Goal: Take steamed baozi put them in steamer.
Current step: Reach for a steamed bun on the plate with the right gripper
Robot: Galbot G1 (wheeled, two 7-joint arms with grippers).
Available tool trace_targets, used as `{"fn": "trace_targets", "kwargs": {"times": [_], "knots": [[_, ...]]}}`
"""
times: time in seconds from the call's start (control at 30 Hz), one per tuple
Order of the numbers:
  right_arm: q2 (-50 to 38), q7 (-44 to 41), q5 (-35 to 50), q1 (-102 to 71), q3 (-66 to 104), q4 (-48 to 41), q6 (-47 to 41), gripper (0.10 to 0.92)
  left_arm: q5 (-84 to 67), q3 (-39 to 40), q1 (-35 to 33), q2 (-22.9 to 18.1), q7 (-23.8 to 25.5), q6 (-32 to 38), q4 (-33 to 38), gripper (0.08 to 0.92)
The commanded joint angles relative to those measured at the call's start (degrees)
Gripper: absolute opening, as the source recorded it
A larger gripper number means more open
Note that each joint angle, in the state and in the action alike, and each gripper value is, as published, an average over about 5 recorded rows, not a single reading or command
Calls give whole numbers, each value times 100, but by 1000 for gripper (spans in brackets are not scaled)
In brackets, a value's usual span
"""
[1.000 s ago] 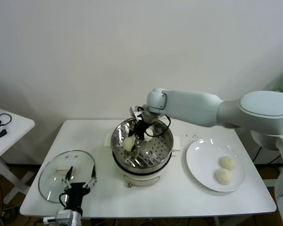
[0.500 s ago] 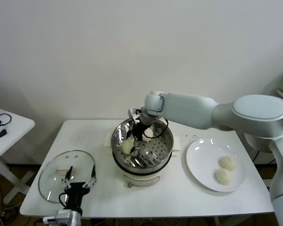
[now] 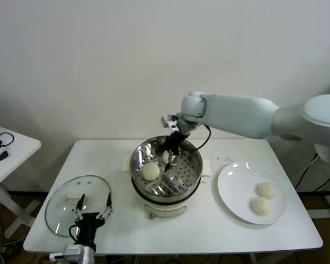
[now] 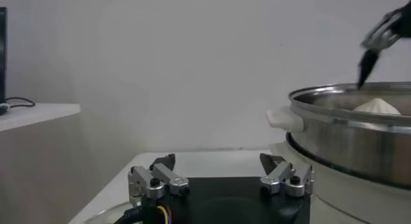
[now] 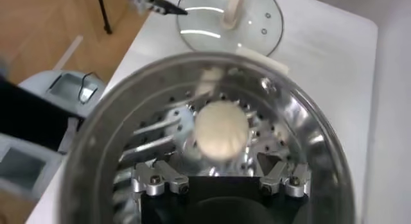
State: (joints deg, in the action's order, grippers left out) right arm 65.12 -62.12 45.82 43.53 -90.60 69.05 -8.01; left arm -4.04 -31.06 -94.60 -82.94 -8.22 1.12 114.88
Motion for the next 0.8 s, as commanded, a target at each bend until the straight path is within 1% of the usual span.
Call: {"fn": "trace_targets", "kwargs": {"times": [0.03, 0.13, 0.23, 0.3, 0.4, 0.6, 0.8], "knots": [[-2053, -626, -1125, 858, -362, 1038, 400, 823, -189, -11, 27, 32, -7, -36, -16, 823], [-2686, -713, -1764, 610, -211, 1200, 536, 823, -189, -22, 26, 50, -12, -40, -37, 823], [-3206, -778, -2580, 131, 184, 1268, 724, 823, -187, -33, 9, 63, -14, -39, -43, 823], [-3502, -795, -3122, -351, 523, 1258, 837, 823, -181, -42, -6, 65, -15, -38, -40, 823], [-3836, -794, -3707, -1296, 1153, 1175, 931, 823, -162, -59, -27, 57, -16, -39, -33, 823], [-4183, -755, -4307, -2859, 2434, 1003, 963, 823, -115, -101, -76, 45, -23, -42, -10, 823], [-4227, -732, -4748, -4057, 3432, 771, 1026, 823, -54, -108, -113, 14, -34, -55, 15, 823]]}}
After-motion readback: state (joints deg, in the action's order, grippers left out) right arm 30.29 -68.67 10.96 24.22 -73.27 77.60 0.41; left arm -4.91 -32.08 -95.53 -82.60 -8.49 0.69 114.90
